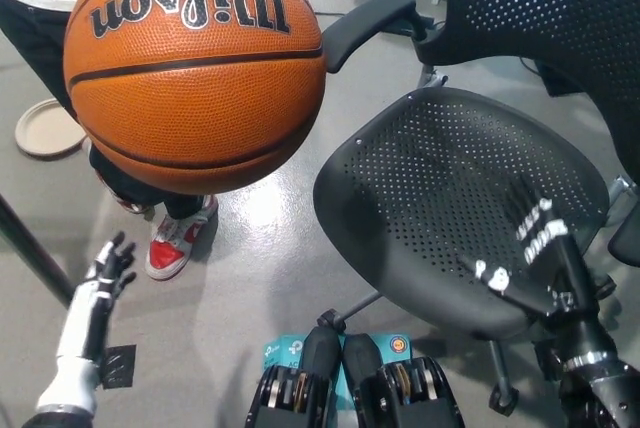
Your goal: The robot grabs the basketball from a person using both hands and then drops it on the black chair in the front
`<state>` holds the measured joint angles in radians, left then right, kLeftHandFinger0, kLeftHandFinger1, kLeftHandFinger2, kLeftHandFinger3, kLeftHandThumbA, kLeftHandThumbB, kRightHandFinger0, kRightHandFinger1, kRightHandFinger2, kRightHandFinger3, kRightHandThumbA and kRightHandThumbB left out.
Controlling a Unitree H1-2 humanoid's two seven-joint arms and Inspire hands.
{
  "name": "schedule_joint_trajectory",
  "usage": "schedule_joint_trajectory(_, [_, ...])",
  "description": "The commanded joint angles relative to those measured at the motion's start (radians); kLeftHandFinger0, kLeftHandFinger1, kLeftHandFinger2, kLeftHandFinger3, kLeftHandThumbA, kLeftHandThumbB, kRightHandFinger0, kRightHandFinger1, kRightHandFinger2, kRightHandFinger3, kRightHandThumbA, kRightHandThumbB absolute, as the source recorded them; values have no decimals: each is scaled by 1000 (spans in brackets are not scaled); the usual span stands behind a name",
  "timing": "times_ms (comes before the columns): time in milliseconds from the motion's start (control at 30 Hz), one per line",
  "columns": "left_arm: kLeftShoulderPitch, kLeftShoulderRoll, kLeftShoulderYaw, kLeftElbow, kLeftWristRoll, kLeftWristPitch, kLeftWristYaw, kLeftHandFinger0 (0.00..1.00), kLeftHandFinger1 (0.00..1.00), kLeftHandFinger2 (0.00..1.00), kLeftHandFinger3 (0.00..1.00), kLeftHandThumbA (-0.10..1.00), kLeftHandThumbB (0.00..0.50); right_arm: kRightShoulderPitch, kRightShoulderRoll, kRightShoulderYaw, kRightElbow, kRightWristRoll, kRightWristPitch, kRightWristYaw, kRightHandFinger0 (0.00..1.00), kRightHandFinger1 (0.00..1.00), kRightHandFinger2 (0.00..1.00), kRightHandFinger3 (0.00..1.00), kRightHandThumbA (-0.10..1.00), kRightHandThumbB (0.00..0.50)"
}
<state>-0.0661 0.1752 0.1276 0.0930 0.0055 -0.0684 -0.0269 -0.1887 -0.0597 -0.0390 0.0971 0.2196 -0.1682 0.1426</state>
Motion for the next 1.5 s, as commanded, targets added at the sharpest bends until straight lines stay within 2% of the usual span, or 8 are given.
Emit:
schedule_joint_trajectory(0, [10, -12, 79, -171, -61, -39, 57, 1000, 1000, 1000, 1000, 1000, 24, -60, 30, 24, -209, 130, 117, 30, 1000, 1000, 1000, 1000, 1000, 305])
schedule_joint_trajectory(133, [-19, -40, 136, -275, -124, 7, 65, 1000, 1000, 1000, 1000, 1000, 89, -136, 43, 37, -223, 100, 147, 11, 1000, 1000, 1000, 1000, 1000, 343])
schedule_joint_trajectory(200, [-37, -44, 143, -329, -109, 54, 66, 1000, 1000, 1000, 1000, 1000, 115, -179, 62, 43, -203, 86, 145, 4, 1000, 1000, 1000, 1000, 1000, 324])
schedule_joint_trajectory(300, [-71, -52, 143, -366, -114, 65, 64, 1000, 1000, 1000, 1000, 1000, 115, -244, 96, 56, -164, 68, 155, -5, 1000, 1000, 1000, 1000, 1000, 352])
schedule_joint_trajectory(467, [-128, -72, 130, -413, -96, 105, 75, 1000, 1000, 1000, 1000, 1000, 114, -344, 141, 64, -53, 70, 166, 5, 1000, 1000, 1000, 1000, 1000, 318])
schedule_joint_trajectory(667, [-174, -85, 114, -418, -71, 141, 84, 1000, 1000, 1000, 1000, 1000, 174, -446, 147, 61, 137, 51, 114, 25, 1000, 1000, 1000, 1000, 1000, 334])
schedule_joint_trajectory(800, [-202, -74, 94, -380, -55, 117, 70, 1000, 1000, 1000, 1000, 1000, 115, -515, 144, 55, 265, 59, 84, 46, 1000, 1000, 1000, 1000, 1000, 347])
schedule_joint_trajectory(1467, [-272, -89, 80, -313, -76, 132, 72, 1000, 1000, 1000, 1000, 1000, 93, -495, 184, -9, 104, 283, 256, 122, 1000, 1000, 1000, 1000, 1000, 465])
